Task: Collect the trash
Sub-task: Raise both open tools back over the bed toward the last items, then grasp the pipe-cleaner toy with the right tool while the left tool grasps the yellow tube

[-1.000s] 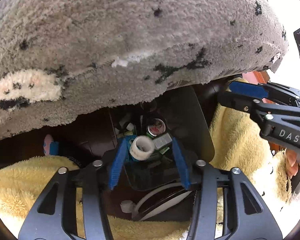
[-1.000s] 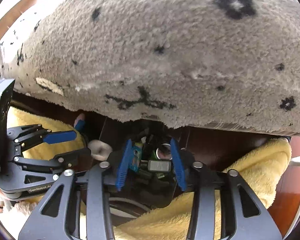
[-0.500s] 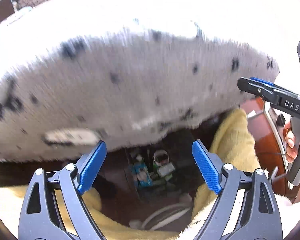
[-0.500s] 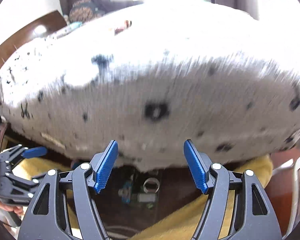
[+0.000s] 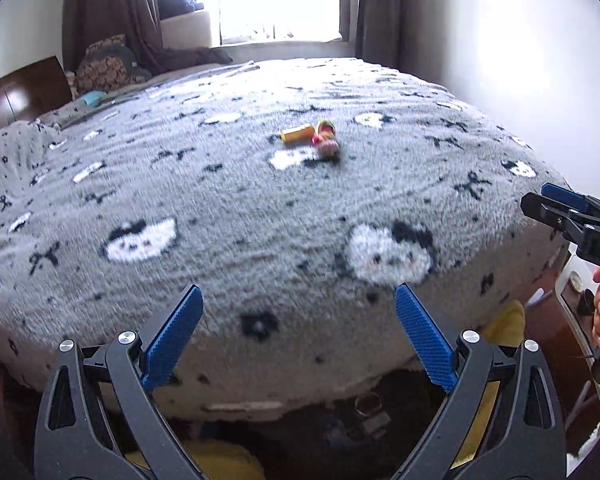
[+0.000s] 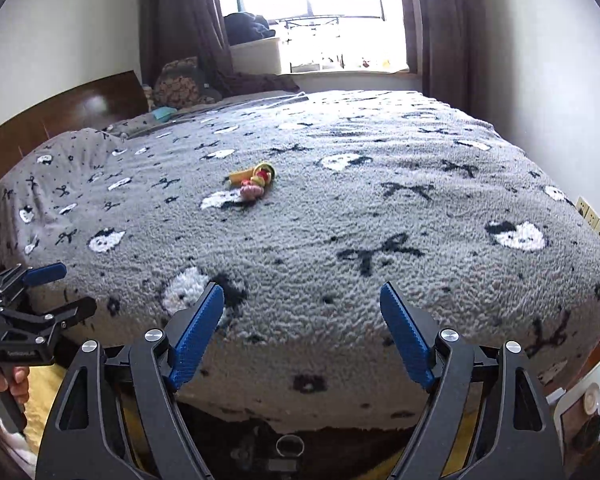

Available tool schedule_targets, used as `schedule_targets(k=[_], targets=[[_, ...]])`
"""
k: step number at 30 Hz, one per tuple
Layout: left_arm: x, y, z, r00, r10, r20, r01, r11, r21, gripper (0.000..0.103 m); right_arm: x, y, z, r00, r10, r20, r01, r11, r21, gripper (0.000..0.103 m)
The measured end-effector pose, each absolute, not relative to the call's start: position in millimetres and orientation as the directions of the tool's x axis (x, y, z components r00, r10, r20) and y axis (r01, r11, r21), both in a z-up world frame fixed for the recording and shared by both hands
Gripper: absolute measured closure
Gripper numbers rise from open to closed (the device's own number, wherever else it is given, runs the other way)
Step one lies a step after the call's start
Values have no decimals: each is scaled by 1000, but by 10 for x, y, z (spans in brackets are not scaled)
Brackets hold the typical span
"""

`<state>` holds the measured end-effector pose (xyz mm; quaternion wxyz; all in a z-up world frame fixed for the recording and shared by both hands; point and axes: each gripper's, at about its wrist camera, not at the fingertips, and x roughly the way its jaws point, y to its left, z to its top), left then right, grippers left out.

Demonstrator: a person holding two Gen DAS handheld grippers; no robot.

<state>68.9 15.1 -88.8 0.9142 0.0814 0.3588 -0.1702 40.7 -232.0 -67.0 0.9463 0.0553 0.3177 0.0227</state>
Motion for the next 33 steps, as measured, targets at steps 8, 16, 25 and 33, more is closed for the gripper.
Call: schedule_targets(k=[8,16,25,33], targets=[[1130,222,-856,697,-238,-676,334,943,12,11,822,-2226,-650,794,62,-604,-1,995,101,21],[1595,354,-1006,692,-199,-693,299,954,25,11,1338,-2073,-755,774,67,-629,-10,995,94,21],[2038,382,-1169,664,-190,-723,298,954,24,11,2170,-1733,-978,729,95,-678,-42,995,95,21],[2349,270,-1186,650,-191,-735,318,947,35,11,2984,-1469,-1220,664,92,-742,-33,995,94,22]])
